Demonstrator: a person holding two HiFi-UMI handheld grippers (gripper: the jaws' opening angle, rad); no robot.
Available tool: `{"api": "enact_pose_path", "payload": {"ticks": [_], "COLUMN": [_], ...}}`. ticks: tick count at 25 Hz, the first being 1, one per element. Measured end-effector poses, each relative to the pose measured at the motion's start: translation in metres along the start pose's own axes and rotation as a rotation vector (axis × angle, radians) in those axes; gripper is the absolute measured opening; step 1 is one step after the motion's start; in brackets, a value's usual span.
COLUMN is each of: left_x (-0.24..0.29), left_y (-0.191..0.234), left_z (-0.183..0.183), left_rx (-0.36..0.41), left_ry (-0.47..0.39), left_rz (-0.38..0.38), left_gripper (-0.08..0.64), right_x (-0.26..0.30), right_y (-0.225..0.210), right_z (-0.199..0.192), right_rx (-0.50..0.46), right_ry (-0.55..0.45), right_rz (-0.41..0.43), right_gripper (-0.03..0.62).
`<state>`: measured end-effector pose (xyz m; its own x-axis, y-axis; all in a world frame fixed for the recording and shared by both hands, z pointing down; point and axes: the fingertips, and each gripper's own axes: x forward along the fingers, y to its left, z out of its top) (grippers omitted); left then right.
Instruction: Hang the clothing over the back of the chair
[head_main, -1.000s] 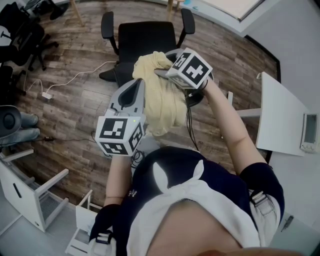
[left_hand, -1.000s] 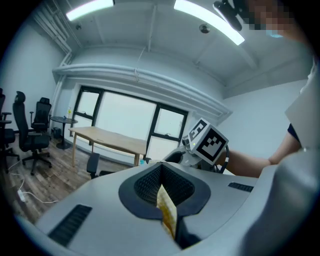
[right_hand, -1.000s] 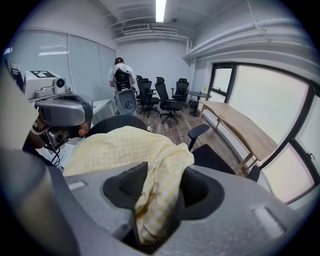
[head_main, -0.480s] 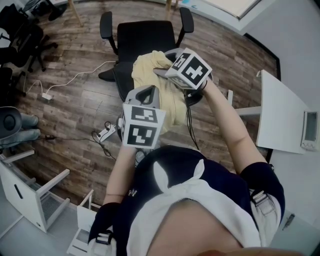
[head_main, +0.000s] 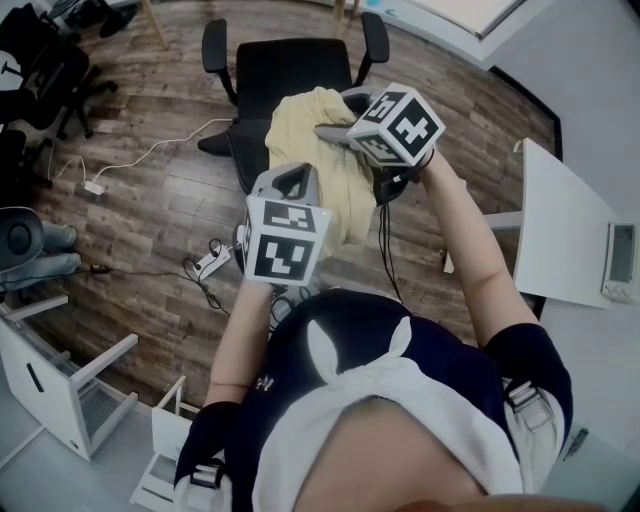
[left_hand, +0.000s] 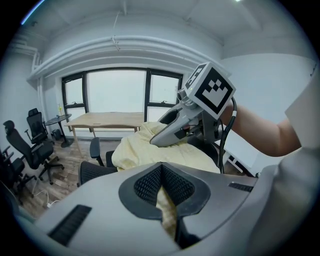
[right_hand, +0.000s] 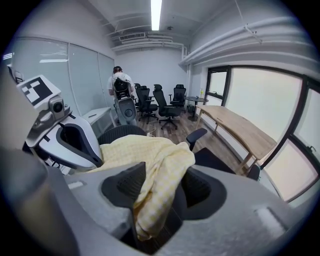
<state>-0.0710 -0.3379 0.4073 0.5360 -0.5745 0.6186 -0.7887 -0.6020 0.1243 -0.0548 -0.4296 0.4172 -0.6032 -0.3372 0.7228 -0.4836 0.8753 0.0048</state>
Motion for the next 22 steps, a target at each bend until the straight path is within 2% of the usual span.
{"api": "enact_pose_path", "payload": {"ticks": [12, 19, 22], "left_x": [0.002, 0.003, 0.003], "left_y": [-0.001, 0.001, 0.002], "left_z": [-0.001, 0.000, 0.001], "left_rx": [0.004, 0.002, -0.004], "left_ry": [0.000, -0.008, -0.024], "left_rz": [0.010, 0.021, 0.024], "left_gripper": [0.005, 0.005, 0.005], "right_x": [-0.042, -0.064, -0.068], "right_y": [-0.006, -0.022, -0.019], "right_z": [0.013, 0.016, 0.019], "right_rx": [0.175, 0.190, 0.200], "right_ry": [-0.146, -0.195, -0.249], "right_rz": [0.099, 0.046, 0.031], "right_gripper": [0.222, 0.222, 0.222]}}
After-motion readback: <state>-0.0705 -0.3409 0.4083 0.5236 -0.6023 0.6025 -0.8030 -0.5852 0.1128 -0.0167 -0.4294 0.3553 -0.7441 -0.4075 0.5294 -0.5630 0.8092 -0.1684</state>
